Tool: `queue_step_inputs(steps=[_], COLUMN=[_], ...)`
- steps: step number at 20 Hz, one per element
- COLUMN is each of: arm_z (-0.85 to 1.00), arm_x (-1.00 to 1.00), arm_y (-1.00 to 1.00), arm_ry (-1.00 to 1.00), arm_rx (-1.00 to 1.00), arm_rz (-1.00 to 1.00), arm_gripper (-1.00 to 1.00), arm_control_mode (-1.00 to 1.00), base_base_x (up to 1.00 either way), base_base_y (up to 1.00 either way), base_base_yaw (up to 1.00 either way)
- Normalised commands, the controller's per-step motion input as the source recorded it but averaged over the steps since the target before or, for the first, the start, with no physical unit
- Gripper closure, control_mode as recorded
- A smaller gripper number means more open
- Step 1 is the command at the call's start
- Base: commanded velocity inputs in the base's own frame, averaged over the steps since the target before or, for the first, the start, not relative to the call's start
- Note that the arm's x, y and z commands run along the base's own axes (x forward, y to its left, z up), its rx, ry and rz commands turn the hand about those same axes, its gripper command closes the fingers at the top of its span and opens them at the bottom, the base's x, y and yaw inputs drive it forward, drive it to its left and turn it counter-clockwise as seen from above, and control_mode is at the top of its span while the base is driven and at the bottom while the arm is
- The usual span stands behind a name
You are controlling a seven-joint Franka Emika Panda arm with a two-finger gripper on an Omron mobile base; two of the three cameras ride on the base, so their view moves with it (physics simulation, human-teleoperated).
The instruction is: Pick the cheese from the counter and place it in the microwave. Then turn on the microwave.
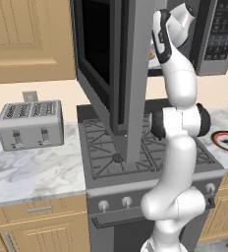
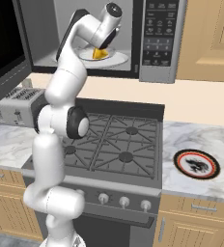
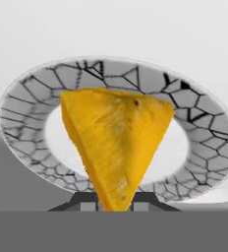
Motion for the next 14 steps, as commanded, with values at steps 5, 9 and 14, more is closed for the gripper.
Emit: queue_step_inputs(steps=[5,9,14], arm_z=[0.0,0.0,0.08], arm_x=[0.51,0.55,0.24], arm_y=[0.28,0.34,0.16], arm_ry=[0.12,0.14,0.11], arm_rx=[0.07,0.07,0.1], arm_rz=[-0.06,-0.06,-0.05], arm_gripper=[1.0,-1.0,-1.0], arm_control_mode=[-1.0,-1.0,-1.0], base_base_x=[0.0,0.0,0.0], base_base_y=[0.0,0.0,0.0], base_base_yaw=[0.0,0.0,0.0])
